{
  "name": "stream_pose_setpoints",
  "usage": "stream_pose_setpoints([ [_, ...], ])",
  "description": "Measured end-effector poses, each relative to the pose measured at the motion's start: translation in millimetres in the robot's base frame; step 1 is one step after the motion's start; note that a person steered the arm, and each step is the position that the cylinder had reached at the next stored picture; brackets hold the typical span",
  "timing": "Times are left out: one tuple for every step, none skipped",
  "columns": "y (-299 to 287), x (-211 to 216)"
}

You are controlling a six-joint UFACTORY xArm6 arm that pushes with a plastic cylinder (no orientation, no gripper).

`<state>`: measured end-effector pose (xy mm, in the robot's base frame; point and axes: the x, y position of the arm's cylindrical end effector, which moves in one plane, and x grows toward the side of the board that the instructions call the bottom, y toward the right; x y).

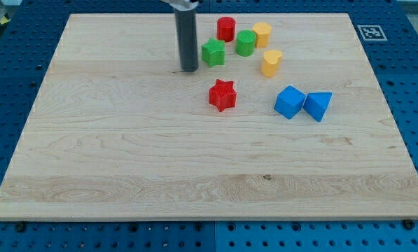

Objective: Form a horizontal line with green blocks and yellow heart

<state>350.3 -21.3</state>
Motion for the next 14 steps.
stream_pose_setpoints([
  [67.7, 0.0],
  [125.8, -0.5],
  [152.8, -2.4],
  [163.0, 1.0],
  [191.4, -33.8],
  [194.1, -77.4],
  [194.1, -70.5],
  [193.5, -68.0],
  [194.4, -50.0],
  [190.4, 5.6],
  [135.6, 36.8],
  [53.2, 40.9],
  [-30.5, 27.0],
  [-67.8, -10.9],
])
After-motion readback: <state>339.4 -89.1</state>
